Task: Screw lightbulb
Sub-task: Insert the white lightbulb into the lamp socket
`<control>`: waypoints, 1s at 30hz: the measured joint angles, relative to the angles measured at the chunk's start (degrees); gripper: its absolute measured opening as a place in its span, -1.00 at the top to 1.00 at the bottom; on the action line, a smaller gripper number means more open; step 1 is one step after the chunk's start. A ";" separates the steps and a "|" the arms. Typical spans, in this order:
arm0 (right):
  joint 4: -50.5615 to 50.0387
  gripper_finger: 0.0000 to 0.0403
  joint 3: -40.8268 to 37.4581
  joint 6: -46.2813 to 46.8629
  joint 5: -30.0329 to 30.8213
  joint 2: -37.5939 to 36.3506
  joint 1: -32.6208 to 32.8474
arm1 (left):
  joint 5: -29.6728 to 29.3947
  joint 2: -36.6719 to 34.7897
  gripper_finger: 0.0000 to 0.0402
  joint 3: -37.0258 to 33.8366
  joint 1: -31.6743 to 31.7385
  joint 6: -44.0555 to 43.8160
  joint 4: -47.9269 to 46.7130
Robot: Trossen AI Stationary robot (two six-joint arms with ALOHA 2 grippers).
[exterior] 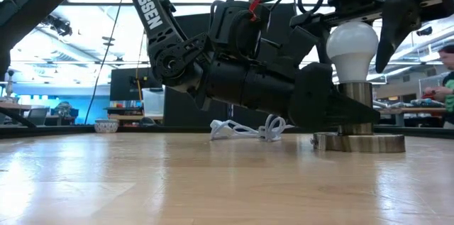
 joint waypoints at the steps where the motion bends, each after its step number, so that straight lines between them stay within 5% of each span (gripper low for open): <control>1: -0.01 -0.53 0.00 0.86 0.00 0.00 -0.02 | -0.28 0.00 0.01 0.00 0.00 -0.19 0.00; 30: 0.81 -0.52 -0.09 11.11 3.05 0.07 0.10 | -5.38 0.00 0.01 0.00 0.44 -2.54 -0.02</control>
